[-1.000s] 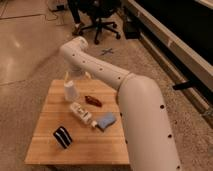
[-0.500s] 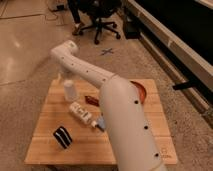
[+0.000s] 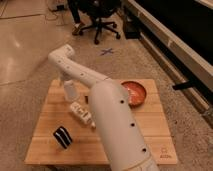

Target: Place the ceramic cup over the eraser

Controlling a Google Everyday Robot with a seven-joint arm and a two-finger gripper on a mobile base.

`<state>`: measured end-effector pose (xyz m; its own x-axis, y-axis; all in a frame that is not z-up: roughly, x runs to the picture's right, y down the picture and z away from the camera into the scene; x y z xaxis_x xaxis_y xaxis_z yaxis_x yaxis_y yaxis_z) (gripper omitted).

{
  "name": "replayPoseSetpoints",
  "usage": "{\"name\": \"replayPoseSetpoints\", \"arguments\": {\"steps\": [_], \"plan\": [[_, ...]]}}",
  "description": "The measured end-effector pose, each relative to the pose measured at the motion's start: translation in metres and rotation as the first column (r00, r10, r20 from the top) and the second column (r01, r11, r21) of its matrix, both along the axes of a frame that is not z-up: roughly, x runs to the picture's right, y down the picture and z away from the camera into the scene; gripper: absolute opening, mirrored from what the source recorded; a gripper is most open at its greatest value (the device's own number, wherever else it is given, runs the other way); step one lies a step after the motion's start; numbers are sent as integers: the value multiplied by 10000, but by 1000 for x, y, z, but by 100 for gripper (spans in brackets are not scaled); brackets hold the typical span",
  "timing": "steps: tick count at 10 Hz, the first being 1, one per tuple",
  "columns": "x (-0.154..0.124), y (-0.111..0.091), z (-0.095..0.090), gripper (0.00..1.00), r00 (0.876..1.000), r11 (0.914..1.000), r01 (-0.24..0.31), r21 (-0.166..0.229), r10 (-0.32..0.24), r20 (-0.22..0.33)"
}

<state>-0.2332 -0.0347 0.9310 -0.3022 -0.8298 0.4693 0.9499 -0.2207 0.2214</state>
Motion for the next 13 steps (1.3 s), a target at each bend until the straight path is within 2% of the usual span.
{"name": "replayPoseSetpoints", "arguments": {"steps": [2,3,5,7,8,9,10,12,13], "plan": [[1,6,6,65,9997,9997,175,-197,-178,-159],[-2,12,8,51,9993,9987,302,-404,-311,-212],[-4,18,7,35,9982,9967,522,-616,-539,-250],[-12,23,-3,12,9972,9938,743,-826,-741,50],[-21,21,-14,4,9963,9936,808,-789,-781,365],[-27,19,-24,1,9946,9935,857,-753,-809,646],[-32,15,-47,0,9890,9933,991,-588,-918,1160],[-31,14,-83,0,9778,9922,1195,-350,-1116,1773],[-26,17,-110,0,9680,9899,1405,-173,-1337,2123]]}}
